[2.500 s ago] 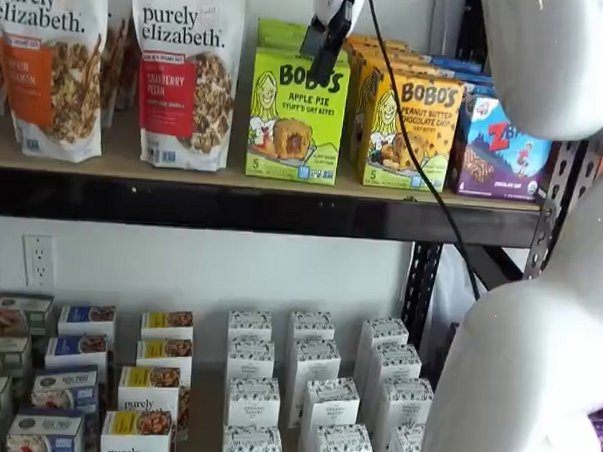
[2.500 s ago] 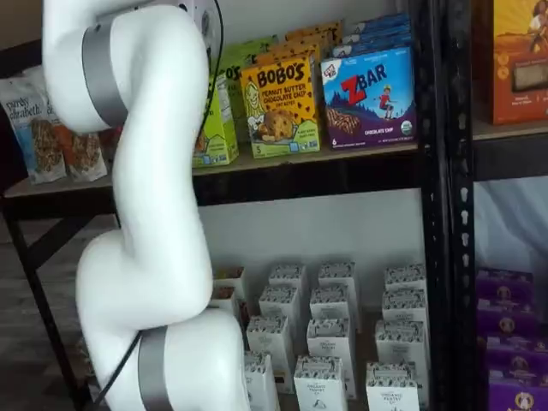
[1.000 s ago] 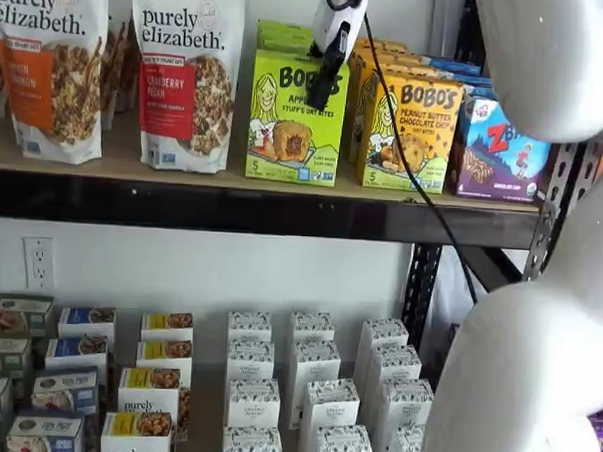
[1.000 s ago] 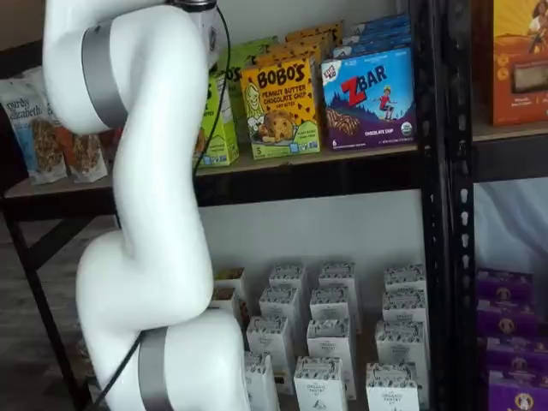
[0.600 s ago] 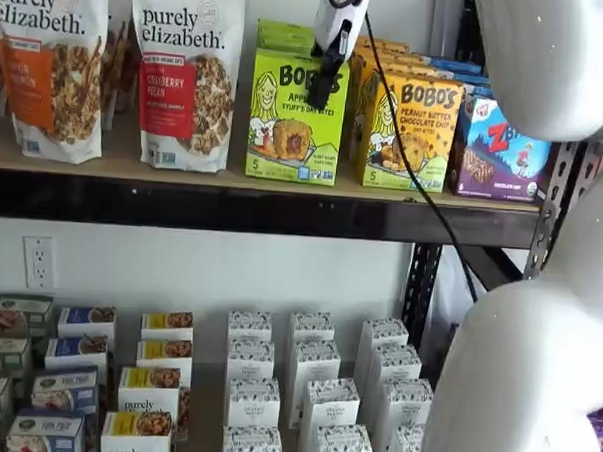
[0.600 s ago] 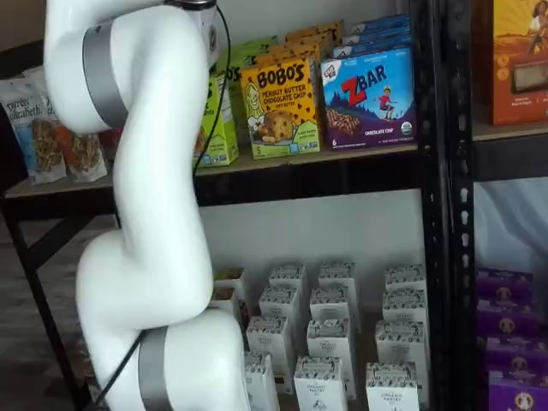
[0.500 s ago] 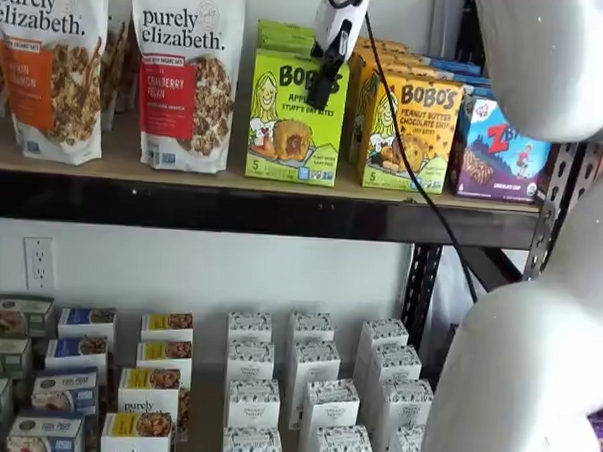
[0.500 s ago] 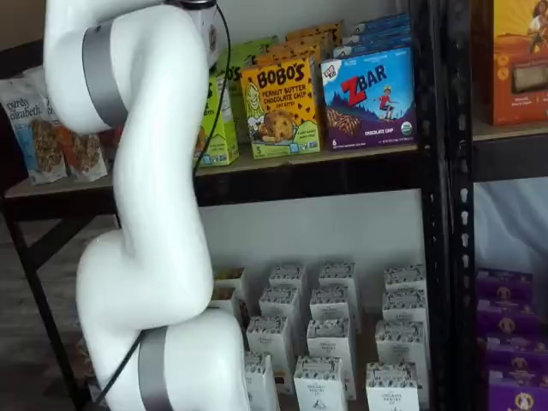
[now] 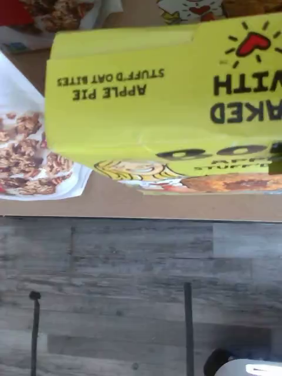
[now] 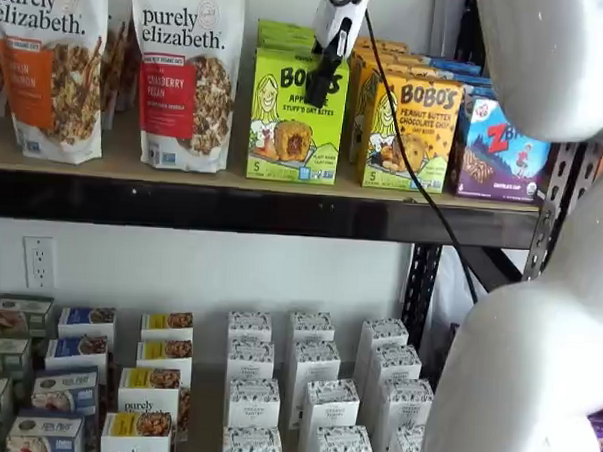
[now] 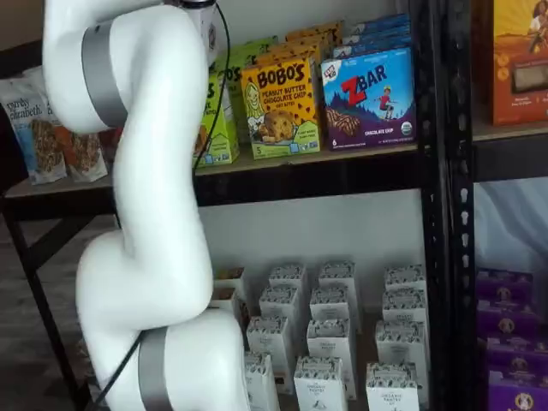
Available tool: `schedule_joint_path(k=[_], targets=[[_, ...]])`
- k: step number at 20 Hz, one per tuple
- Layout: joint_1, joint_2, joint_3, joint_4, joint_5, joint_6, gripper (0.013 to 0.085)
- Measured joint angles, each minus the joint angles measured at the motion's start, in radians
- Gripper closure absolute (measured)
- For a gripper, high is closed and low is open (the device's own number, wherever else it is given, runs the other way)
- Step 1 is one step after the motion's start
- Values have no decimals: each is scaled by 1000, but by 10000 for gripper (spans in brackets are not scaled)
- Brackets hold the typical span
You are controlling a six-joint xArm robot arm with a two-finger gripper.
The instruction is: Pick the green box on the top shelf, the fourth from the left
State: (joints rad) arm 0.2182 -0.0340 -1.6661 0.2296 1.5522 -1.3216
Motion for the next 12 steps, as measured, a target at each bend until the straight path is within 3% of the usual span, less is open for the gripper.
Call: schedule_joint_path(k=[3,7,12], targets=[[2,-3,4,0,-6,2,570],[2,-5,6,4,-6,2,690],[2,0,-5,0,10,3,690]])
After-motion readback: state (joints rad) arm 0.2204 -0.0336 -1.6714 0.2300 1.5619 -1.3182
